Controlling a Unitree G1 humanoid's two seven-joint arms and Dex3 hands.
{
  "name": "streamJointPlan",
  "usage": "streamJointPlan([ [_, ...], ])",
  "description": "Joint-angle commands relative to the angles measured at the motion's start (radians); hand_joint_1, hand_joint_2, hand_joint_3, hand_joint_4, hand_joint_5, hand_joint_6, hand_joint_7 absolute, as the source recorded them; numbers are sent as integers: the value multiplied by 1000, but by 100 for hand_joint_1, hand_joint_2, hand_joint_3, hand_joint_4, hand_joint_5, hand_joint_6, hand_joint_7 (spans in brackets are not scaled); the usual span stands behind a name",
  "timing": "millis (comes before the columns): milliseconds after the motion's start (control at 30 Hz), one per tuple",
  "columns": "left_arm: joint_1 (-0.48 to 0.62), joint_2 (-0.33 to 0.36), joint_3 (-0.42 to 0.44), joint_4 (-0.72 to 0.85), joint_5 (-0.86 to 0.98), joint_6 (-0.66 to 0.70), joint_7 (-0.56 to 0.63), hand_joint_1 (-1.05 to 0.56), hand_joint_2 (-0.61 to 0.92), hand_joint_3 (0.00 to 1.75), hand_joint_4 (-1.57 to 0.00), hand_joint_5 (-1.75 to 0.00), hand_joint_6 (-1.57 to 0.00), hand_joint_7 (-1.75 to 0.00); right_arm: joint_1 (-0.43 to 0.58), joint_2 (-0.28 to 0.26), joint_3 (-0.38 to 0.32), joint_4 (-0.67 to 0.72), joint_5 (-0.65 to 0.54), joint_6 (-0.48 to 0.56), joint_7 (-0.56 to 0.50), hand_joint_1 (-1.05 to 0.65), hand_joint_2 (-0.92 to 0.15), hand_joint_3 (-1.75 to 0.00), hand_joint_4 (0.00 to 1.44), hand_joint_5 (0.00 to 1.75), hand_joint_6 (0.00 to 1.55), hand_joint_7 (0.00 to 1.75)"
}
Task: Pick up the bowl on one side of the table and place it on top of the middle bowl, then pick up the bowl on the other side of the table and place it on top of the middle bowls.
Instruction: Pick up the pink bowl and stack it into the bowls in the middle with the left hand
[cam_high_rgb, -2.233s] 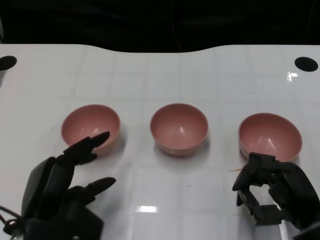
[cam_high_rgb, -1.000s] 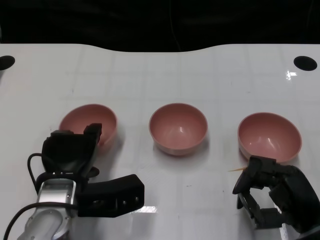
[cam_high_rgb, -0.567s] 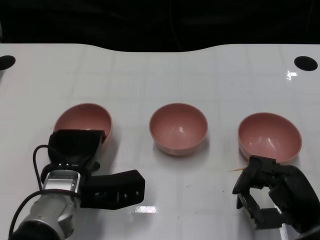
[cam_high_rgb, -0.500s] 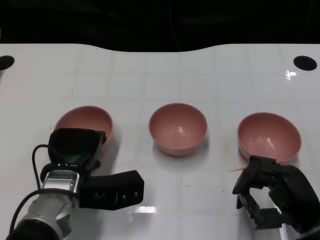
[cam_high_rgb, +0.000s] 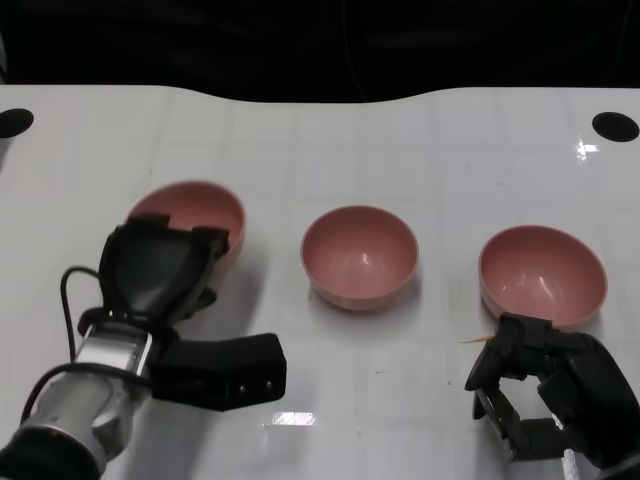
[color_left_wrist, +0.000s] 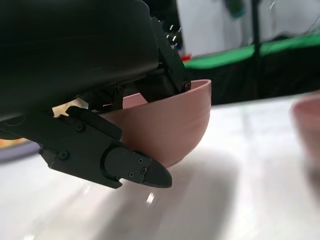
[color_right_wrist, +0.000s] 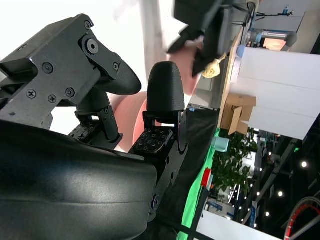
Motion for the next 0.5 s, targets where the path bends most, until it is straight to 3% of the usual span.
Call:
streamJointPlan([
  [33, -4, 32, 3, -57, -5, -5, -40, -30, 90, 5, -78, -175, -104, -42, 5, -11, -3, -2, -4, -8, -5, -10, -36, -135, 83, 155, 84, 124],
  [233, -6, 28, 8, -126, -11, -10, -94, -26, 91, 3, -76, -175, -112, -41, -7, -12, -4, 13, 5, -8, 5, -10, -35, -137, 83, 155, 84, 124],
  [300, -11, 25, 6, -142, -6, -14, -91, -24, 90, 2, -77, -175, -101, -76, -12, -11, -5, 19, 11, -6, 10, -10, -34, -137, 82, 156, 83, 124],
  [333, -11, 24, 6, -145, -5, -14, -90, -24, 90, 2, -77, -175, -98, -85, -13, -11, -5, 21, 11, -7, 12, -10, -34, -138, 82, 156, 83, 124],
  [500, -28, 18, 10, -156, -19, -65, -87, -26, 92, 11, -78, -175, -91, -92, -9, -9, -4, 9, 1, 10, 1, -11, -35, -135, 81, 156, 83, 124],
])
